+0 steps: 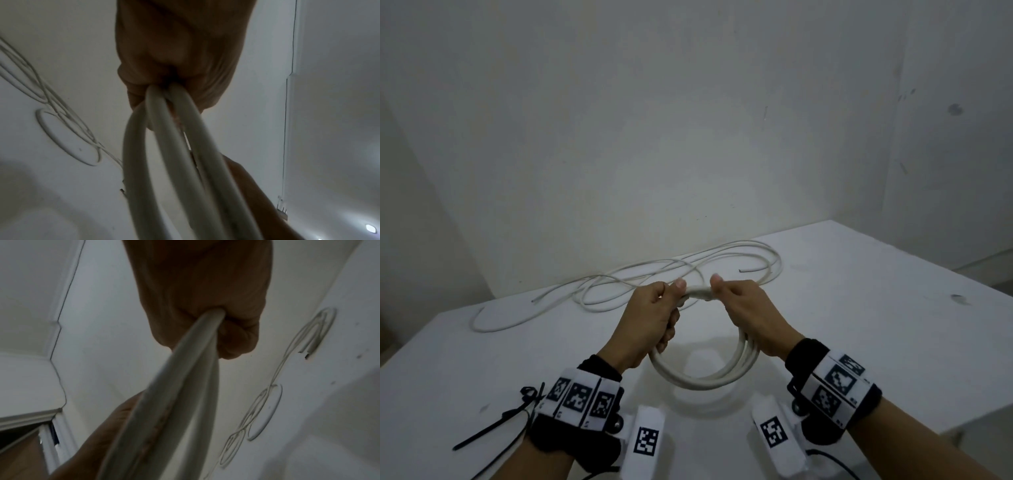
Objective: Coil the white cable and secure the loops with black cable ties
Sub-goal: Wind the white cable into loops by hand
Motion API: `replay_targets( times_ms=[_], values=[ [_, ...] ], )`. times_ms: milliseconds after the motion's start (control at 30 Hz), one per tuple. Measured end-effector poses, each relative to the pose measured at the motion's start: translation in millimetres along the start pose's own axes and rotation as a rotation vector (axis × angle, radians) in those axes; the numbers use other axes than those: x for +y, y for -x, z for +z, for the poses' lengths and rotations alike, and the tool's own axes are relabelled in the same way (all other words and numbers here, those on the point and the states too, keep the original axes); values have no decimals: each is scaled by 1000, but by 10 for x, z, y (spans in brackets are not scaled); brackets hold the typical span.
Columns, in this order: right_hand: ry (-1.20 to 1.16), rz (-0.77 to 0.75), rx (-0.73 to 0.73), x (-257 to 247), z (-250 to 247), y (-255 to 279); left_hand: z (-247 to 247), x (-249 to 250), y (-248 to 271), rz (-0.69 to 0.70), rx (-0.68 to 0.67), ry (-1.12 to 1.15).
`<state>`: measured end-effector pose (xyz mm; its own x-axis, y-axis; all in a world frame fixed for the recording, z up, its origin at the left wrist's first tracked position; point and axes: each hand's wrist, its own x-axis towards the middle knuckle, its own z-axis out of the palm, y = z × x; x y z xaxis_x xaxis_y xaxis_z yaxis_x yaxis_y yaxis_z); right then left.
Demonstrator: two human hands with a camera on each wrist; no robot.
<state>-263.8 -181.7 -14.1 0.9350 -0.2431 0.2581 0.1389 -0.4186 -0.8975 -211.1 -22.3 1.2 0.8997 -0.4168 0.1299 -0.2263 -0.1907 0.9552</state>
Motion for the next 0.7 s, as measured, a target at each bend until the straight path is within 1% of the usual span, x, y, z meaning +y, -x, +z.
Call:
replay_targets(
  times_ms=[100,233,300,367,467,600,633,700],
  values=[
    [194,2,-13,20,-5,-25,18,-37,23,23,12,-87],
    [319,-91,42,70,48,-53,33,-47,3,-1,42,-48],
    [331,-112,59,87,58,-51,19,-33,-18,-29,61,-9],
    [319,-114,64,104,64,-38,-15,-17,-41,-34,65,27],
    [315,-126,89,136,68,-27,-36,2,-51,9,70,41],
    [279,-171,73,109,62,-22,-18,-2,-39,64,133,8],
    [211,-147,65,103,57,-20,-12,2,-45,75,149,-2],
    [-65,-75,50,108,56,-1,-4,12,-51,88,157,-14]
  ],
)
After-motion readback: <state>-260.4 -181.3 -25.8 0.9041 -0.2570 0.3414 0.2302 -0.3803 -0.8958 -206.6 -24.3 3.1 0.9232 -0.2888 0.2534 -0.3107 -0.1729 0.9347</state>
